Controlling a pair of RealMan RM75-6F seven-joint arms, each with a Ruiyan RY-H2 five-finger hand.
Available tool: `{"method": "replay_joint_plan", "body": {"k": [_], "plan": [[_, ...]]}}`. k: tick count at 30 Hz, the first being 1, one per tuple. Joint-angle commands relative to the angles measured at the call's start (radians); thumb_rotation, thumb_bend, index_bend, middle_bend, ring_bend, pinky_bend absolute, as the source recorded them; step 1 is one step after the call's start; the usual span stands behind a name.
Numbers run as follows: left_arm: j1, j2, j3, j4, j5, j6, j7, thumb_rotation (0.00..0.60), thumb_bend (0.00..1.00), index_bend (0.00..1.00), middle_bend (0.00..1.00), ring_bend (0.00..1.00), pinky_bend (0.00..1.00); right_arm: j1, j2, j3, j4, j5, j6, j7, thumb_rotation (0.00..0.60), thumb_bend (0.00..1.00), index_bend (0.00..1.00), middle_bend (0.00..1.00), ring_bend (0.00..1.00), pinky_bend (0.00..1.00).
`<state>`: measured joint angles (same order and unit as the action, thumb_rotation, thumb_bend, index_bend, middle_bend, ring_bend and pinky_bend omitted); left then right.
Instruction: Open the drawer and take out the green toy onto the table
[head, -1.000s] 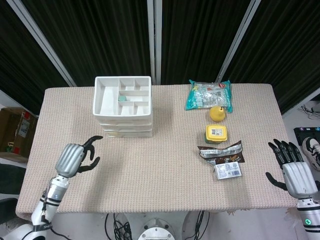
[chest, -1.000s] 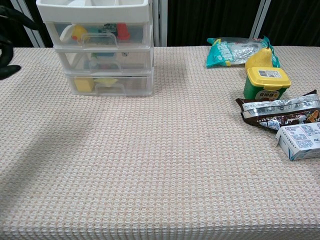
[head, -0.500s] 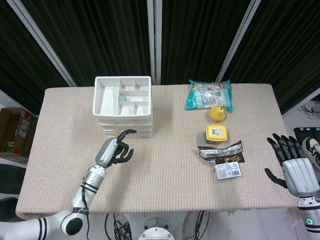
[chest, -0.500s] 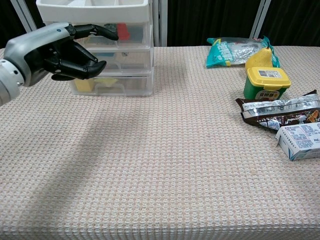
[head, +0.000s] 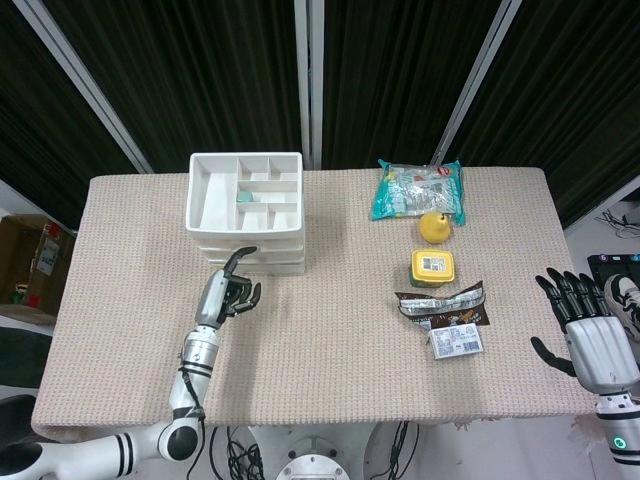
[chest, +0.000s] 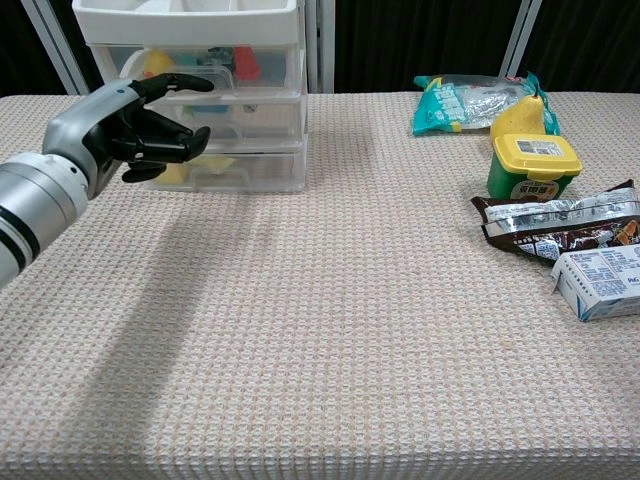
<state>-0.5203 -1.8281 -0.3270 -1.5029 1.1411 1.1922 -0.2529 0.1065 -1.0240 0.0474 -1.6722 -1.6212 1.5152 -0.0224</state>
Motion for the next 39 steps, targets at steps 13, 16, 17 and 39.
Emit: {"method": "replay_joint_plan", "body": {"k": [13,16,17,39], "plan": [[-0.032,-0.044,-0.038,0.046,0.010,-0.037,-0.072,0.600,0.46,0.17,0.90,0.99,1.00,-0.012,-0.003,-0.003,0.012,0.016,0.007,0.013,0.600,0.18,0.00,0.04,0.00,0.00],[-0.037,-0.050,-0.049,0.050,0.003,-0.050,-0.096,0.600,0.46,0.17,0.90,0.99,1.00,-0.015,-0.004,-0.003,0.017,0.020,0.007,0.018,0.600,0.18,0.00,0.04,0.00,0.00],[-0.038,-0.050,-0.051,0.050,0.001,-0.055,-0.107,0.600,0.46,0.18,0.90,0.99,1.00,-0.015,-0.004,-0.003,0.019,0.021,0.007,0.020,0.600,0.18,0.00,0.04,0.00,0.00],[-0.032,-0.024,-0.063,0.069,0.014,-0.112,-0.273,0.600,0.46,0.41,0.90,0.99,1.00,-0.019,-0.011,-0.005,0.012,0.033,-0.003,0.004,0.600,0.19,0.00,0.04,0.00,0.00]]}}
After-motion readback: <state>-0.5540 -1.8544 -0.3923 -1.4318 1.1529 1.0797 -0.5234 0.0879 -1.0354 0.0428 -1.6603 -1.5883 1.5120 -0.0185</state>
